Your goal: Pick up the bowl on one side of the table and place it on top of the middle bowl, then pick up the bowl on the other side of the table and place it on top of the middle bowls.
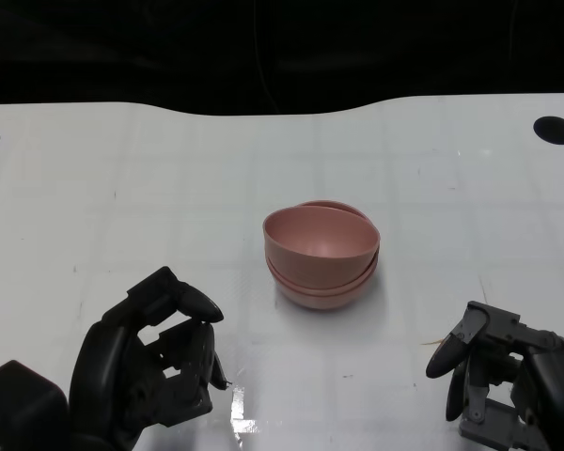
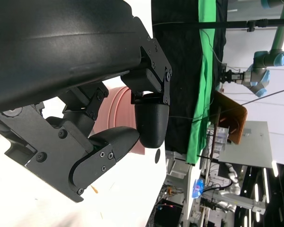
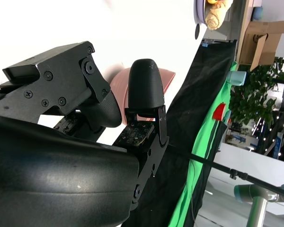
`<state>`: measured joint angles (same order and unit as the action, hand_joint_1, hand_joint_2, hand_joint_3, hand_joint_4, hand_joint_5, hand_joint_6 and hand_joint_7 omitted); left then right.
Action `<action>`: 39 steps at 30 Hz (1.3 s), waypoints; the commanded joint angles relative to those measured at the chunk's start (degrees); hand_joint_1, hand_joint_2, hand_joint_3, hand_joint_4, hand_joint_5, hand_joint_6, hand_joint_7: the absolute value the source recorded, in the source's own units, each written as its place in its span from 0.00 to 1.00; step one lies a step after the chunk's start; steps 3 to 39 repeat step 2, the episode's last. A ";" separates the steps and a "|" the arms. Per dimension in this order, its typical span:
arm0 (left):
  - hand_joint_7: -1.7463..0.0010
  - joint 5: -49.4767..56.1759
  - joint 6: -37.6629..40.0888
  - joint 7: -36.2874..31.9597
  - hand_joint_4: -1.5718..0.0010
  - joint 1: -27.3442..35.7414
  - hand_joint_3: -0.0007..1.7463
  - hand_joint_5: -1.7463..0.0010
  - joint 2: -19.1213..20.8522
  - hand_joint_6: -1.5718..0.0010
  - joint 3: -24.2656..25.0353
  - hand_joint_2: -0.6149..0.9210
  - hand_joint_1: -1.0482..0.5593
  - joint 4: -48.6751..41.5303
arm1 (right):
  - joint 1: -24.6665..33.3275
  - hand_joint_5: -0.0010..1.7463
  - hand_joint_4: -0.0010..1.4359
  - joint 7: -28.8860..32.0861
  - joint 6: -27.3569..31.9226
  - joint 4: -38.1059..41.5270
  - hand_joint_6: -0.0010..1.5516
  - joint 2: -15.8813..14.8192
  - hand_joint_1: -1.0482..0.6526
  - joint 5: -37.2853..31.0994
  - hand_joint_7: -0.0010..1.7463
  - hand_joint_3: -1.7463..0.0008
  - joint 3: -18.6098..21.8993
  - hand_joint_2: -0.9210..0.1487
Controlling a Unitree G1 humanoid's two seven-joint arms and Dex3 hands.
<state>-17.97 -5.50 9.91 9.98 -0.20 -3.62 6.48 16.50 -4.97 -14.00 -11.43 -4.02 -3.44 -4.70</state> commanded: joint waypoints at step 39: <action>0.09 0.60 -0.31 1.27 0.40 0.21 0.73 0.00 0.50 0.49 0.89 0.66 0.52 -0.05 | -0.39 0.94 0.59 0.02 -2.01 0.86 0.54 -0.76 0.59 -0.27 0.73 0.18 0.67 0.53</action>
